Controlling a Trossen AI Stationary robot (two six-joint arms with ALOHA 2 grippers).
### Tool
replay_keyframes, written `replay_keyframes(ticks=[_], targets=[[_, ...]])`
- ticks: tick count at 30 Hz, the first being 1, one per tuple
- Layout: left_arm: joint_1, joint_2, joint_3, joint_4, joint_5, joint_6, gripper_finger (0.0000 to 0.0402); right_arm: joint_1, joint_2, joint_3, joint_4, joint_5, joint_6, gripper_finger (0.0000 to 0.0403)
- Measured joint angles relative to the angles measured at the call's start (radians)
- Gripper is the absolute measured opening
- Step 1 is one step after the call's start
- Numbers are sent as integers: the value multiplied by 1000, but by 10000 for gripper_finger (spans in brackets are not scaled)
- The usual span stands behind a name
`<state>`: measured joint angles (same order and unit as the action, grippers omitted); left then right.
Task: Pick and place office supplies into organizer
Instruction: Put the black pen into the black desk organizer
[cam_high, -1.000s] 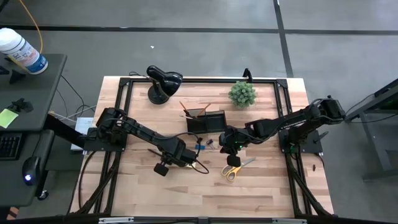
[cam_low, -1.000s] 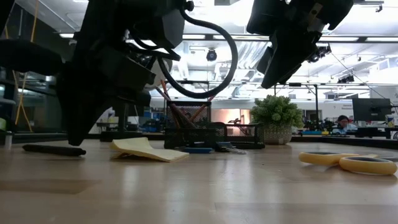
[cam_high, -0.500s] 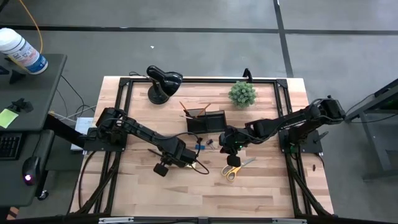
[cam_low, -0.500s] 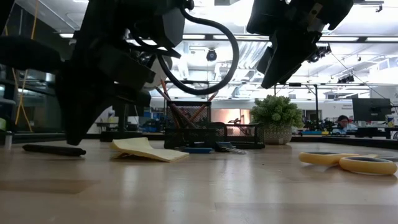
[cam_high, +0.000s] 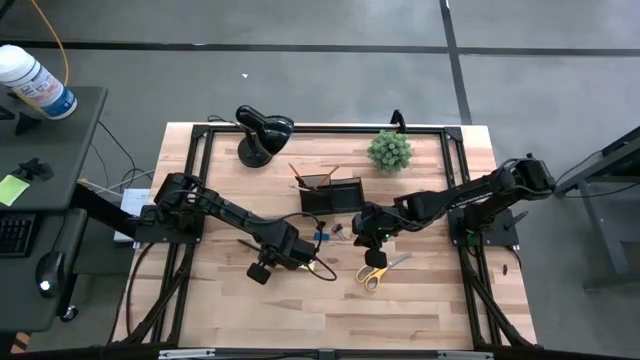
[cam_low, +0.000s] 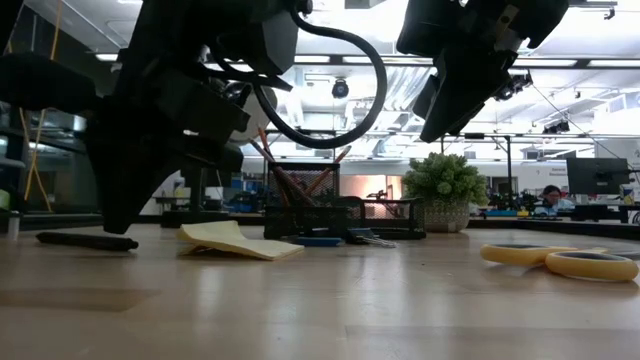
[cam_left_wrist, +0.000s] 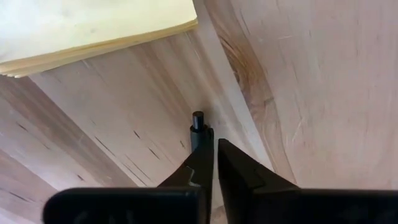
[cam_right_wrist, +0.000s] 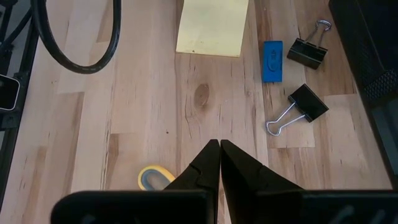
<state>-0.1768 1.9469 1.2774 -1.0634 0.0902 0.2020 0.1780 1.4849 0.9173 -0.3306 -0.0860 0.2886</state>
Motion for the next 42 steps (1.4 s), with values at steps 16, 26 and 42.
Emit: replay_keyframes(ticks=[16, 26, 42], targets=[[0, 0, -18, 24, 14, -33, 128, 0, 0, 0, 7, 0, 17, 11], [0, 0, -45, 30, 14, -54, 129, 0, 0, 0, 7, 0, 21, 11], [0, 0, -45, 28, 12, -62, 89, 0, 0, 0, 7, 0, 18, 11]])
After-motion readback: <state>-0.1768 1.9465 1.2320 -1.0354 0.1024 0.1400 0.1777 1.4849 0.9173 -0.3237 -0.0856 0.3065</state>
